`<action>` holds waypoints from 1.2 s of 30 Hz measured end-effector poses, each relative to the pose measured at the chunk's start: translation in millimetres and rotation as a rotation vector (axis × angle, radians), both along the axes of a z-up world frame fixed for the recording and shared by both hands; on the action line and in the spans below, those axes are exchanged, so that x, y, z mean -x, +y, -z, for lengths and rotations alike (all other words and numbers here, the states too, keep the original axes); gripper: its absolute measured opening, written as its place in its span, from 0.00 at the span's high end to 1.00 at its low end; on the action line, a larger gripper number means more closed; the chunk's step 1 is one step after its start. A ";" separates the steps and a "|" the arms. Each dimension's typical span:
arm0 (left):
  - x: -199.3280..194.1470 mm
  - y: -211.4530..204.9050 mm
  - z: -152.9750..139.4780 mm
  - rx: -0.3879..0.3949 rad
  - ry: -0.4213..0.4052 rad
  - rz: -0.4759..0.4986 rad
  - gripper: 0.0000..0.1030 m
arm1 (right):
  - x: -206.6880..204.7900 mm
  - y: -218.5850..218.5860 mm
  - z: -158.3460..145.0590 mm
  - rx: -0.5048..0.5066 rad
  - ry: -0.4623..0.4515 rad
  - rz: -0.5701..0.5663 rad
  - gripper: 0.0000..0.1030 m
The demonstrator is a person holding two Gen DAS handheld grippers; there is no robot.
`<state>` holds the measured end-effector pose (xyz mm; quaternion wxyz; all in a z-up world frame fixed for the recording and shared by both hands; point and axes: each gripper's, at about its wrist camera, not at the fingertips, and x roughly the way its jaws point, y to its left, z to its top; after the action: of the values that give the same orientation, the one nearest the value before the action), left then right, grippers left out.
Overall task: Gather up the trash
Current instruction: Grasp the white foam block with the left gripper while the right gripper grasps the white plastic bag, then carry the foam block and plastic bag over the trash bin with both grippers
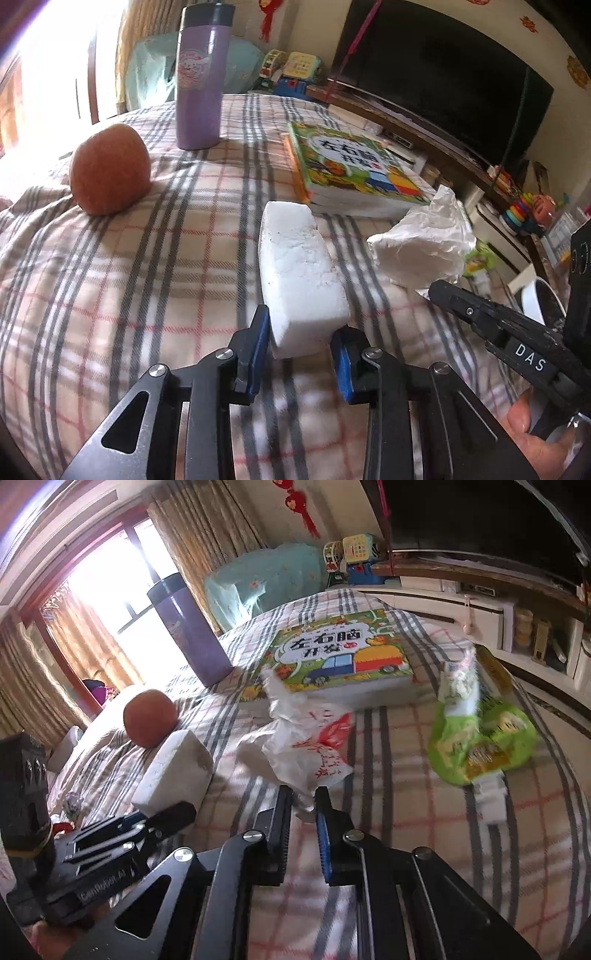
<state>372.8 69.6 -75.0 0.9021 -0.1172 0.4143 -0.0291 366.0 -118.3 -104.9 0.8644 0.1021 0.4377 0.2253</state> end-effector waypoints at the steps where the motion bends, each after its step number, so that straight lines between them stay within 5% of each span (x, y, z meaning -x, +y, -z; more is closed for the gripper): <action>1: 4.4 -3.3 -0.4 0.002 0.002 0.012 0.71 | 3.1 -2.6 -0.1 0.001 0.000 0.000 0.90; 23: 83.3 -73.7 -29.8 0.074 -0.019 0.232 0.71 | 121.3 -92.5 -27.5 0.017 -0.006 0.034 0.92; 36: 99.2 -126.1 -35.6 0.023 -0.027 0.346 0.71 | 157.0 -140.2 -39.6 0.026 -0.051 0.130 0.92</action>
<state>273.6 -56.5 -39.4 0.8877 -0.0542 0.4156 -0.1905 209.0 -258.5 -65.3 0.8895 0.1132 0.4107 0.1653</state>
